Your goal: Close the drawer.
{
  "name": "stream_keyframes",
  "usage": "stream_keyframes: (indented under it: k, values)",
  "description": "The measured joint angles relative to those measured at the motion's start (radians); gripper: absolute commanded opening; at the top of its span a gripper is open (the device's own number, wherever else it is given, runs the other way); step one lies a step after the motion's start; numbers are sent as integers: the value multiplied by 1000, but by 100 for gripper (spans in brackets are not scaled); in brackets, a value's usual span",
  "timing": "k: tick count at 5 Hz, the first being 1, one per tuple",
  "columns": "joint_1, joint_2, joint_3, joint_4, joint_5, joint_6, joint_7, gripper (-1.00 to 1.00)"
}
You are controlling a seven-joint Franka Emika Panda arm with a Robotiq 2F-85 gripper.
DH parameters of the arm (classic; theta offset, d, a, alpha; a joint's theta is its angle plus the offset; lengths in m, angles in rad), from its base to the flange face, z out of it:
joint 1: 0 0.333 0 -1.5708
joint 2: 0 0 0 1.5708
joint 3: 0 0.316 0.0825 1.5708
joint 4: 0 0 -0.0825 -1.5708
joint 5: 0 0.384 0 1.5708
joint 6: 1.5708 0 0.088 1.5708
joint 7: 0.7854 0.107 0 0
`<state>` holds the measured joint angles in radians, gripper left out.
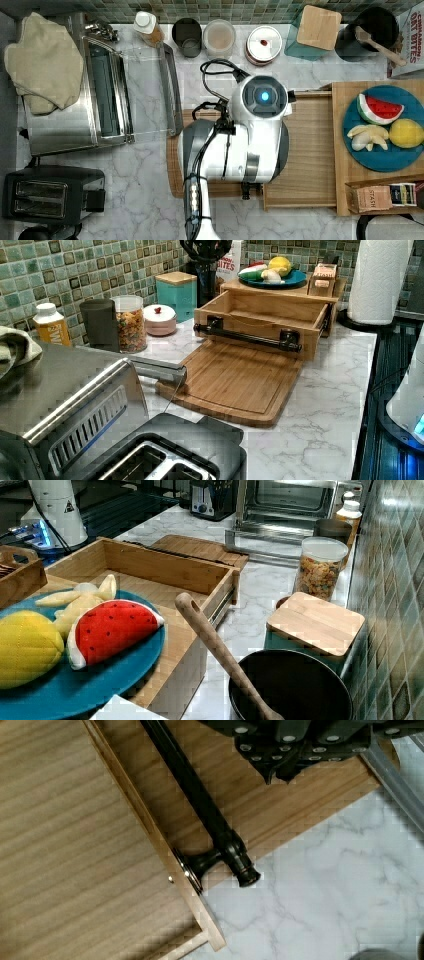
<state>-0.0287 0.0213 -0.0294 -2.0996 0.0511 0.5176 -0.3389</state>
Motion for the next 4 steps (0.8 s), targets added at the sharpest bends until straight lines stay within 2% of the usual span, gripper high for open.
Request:
stream_keyframes:
  k: [1, 3, 4]
  values:
    - [0, -45, 0, -84, 0, 66, -31, -100]
    - [0, -85, 7, -227, 3, 139, -222, -100]
    - [0, -83, 17, -281, 81, 216, -341, -100]
